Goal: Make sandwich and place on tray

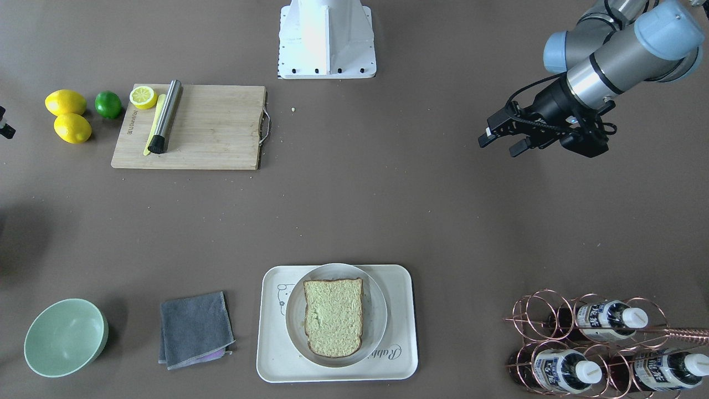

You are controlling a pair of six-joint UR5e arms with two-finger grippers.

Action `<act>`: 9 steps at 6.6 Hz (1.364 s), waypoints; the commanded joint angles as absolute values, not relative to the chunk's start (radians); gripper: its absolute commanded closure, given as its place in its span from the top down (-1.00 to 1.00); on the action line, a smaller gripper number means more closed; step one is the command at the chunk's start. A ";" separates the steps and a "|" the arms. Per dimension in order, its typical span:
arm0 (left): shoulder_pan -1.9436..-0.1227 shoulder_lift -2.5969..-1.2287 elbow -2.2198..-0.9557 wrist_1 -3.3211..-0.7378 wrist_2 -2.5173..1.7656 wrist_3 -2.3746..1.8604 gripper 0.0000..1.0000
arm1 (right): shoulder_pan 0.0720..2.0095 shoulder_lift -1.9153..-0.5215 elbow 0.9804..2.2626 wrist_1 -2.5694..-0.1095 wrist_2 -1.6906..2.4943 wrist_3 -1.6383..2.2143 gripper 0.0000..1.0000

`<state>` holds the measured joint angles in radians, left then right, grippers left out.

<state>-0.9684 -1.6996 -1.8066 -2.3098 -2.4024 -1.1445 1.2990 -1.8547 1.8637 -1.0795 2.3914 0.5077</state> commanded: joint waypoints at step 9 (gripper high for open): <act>-1.458 -1.508 -1.799 -1.622 -2.279 0.107 0.94 | 1.545 -1.773 1.796 -1.516 2.279 -0.144 1.00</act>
